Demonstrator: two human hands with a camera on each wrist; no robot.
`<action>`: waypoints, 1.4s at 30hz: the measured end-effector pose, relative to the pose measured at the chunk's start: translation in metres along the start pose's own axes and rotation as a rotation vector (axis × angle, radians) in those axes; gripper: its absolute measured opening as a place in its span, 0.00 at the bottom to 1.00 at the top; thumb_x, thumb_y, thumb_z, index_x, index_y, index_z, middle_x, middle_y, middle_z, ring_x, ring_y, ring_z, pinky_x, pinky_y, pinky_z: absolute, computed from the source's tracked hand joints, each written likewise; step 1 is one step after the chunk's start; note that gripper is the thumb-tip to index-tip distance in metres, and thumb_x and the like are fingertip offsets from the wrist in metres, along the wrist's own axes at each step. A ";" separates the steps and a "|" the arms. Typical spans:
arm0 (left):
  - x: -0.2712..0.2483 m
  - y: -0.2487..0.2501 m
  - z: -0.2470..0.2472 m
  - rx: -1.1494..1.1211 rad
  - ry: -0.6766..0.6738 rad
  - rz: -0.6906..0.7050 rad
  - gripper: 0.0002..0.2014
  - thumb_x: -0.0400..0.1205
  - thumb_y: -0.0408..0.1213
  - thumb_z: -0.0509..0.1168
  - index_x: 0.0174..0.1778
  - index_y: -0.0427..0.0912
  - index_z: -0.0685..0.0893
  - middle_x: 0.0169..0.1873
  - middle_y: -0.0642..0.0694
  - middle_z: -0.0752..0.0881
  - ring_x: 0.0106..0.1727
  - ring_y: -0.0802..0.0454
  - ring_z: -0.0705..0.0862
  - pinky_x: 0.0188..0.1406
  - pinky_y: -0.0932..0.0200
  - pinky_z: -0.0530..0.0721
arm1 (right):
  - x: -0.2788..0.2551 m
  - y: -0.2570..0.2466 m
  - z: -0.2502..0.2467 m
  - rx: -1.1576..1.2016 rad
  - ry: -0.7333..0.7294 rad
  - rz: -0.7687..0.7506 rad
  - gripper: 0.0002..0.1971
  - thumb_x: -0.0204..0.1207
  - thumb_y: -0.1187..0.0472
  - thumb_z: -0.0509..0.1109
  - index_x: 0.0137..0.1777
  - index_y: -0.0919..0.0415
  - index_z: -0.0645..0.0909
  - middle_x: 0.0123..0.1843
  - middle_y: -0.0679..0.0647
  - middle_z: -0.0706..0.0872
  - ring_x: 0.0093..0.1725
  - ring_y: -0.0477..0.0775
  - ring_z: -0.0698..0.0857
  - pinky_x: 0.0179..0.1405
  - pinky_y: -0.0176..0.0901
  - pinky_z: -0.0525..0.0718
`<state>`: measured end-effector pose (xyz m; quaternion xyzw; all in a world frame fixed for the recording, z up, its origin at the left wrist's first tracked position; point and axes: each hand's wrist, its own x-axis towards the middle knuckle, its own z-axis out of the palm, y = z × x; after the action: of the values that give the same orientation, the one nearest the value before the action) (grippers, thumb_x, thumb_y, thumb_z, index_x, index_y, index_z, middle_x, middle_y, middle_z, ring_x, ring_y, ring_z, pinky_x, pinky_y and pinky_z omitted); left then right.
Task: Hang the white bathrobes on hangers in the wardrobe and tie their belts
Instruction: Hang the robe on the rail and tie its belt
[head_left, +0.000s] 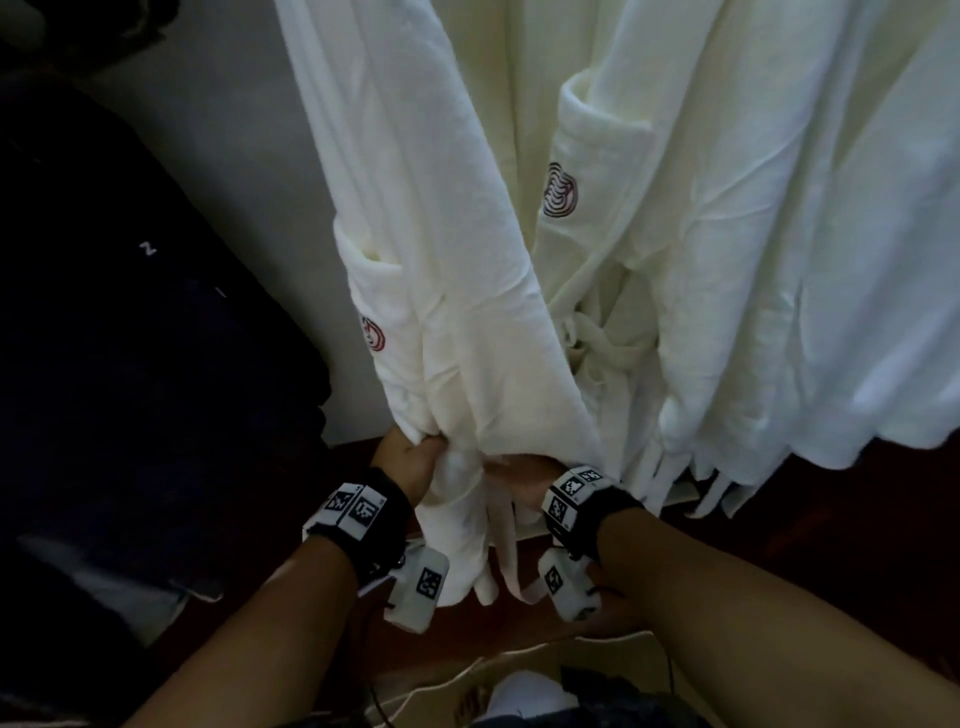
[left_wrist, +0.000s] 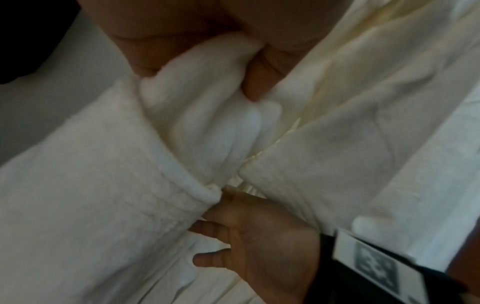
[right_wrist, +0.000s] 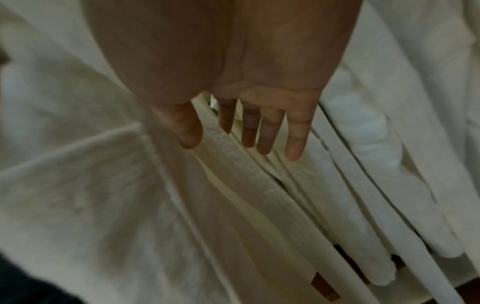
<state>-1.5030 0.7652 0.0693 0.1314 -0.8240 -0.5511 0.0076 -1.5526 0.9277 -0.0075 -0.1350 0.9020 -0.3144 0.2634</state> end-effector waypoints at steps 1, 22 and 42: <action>-0.001 0.000 0.003 -0.011 -0.023 0.014 0.33 0.68 0.44 0.63 0.72 0.43 0.76 0.67 0.42 0.81 0.69 0.44 0.77 0.66 0.54 0.75 | -0.006 -0.003 -0.006 -0.022 -0.025 0.014 0.25 0.79 0.39 0.59 0.69 0.53 0.79 0.71 0.55 0.79 0.72 0.59 0.75 0.73 0.54 0.71; 0.045 0.000 0.041 0.440 0.021 -0.197 0.12 0.80 0.27 0.63 0.56 0.23 0.83 0.54 0.28 0.86 0.57 0.33 0.84 0.55 0.48 0.81 | -0.118 0.065 -0.013 0.000 -0.025 -0.023 0.18 0.76 0.40 0.69 0.61 0.47 0.75 0.52 0.46 0.87 0.51 0.49 0.87 0.50 0.41 0.82; 0.189 -0.014 -0.085 0.206 0.220 -0.099 0.18 0.75 0.31 0.67 0.60 0.44 0.75 0.58 0.38 0.82 0.58 0.37 0.82 0.61 0.46 0.82 | -0.001 -0.034 -0.049 0.838 0.509 0.165 0.15 0.82 0.51 0.66 0.50 0.66 0.77 0.36 0.66 0.83 0.19 0.55 0.77 0.22 0.44 0.76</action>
<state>-1.6688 0.6411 0.0649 0.2316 -0.8629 -0.4455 0.0571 -1.5766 0.9262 0.0476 0.1353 0.7415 -0.6510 0.0902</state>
